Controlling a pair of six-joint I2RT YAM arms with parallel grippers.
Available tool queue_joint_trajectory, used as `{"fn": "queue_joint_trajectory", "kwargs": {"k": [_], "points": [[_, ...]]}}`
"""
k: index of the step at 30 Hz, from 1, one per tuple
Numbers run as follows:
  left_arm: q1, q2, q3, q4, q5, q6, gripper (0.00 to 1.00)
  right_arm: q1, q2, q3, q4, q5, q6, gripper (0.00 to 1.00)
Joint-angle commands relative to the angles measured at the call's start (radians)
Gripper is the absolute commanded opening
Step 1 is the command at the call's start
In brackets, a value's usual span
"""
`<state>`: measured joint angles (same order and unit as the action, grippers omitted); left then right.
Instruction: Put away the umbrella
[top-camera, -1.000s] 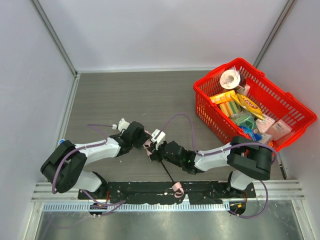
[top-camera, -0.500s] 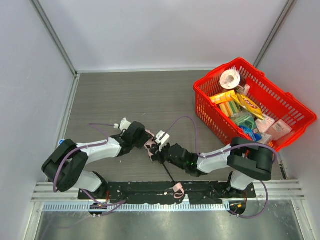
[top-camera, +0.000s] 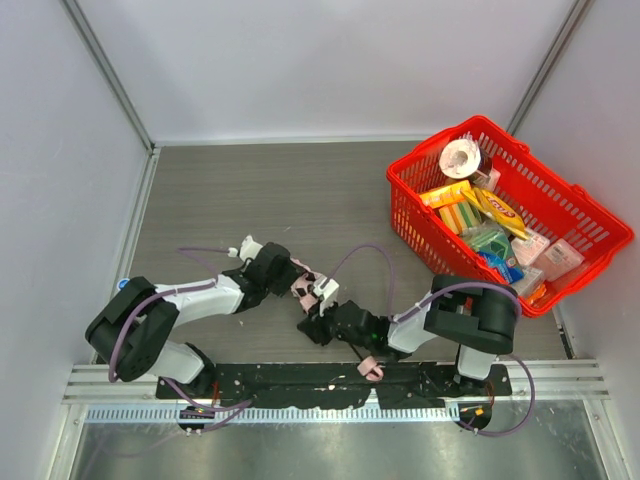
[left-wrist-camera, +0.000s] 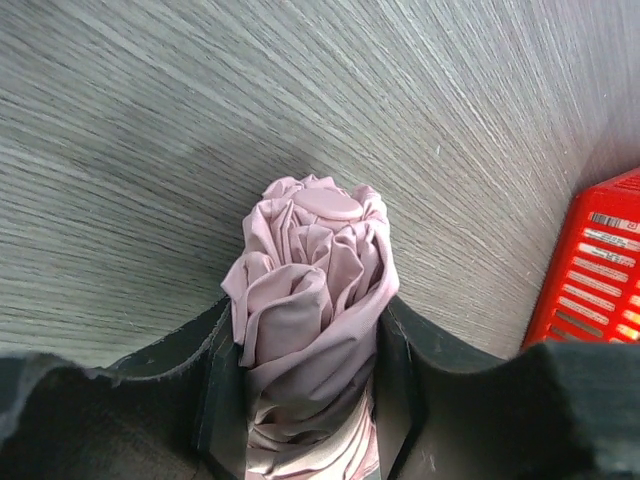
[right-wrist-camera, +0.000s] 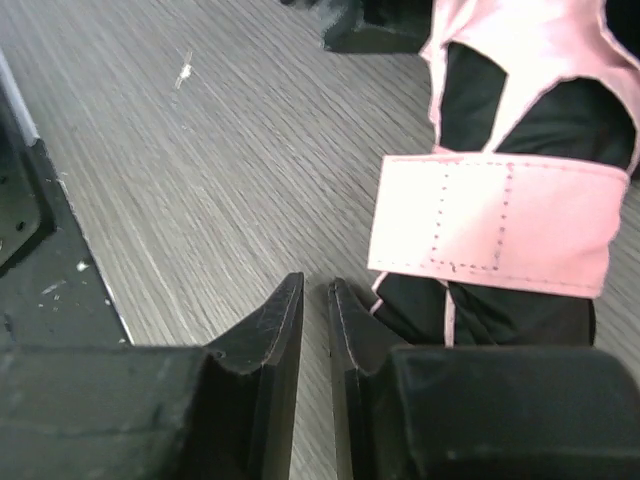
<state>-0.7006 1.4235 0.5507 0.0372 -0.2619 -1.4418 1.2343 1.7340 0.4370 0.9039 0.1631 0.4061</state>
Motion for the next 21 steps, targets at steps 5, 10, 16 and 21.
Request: {"fn": "queue_joint_trajectory", "kwargs": {"k": [5, 10, 16, 21], "points": [[0.012, 0.045, -0.043, -0.118, -0.016, 0.017, 0.0, -0.038, -0.052, -0.032, -0.149, -0.106, 0.105, 0.22], [0.026, -0.003, -0.067, -0.054, 0.026, 0.044, 0.0, -0.006, -0.364, 0.156, -0.584, -0.134, 0.066, 0.25], [0.027, -0.171, -0.109, 0.159, 0.055, 0.211, 0.0, -0.007, -0.519, 0.288, -0.897, -0.108, 0.062, 0.28], [0.029, -0.377, -0.035, 0.174, 0.001, 0.505, 0.0, -0.028, -0.668, 0.322, -1.027, 0.041, 0.086, 0.32]]}}
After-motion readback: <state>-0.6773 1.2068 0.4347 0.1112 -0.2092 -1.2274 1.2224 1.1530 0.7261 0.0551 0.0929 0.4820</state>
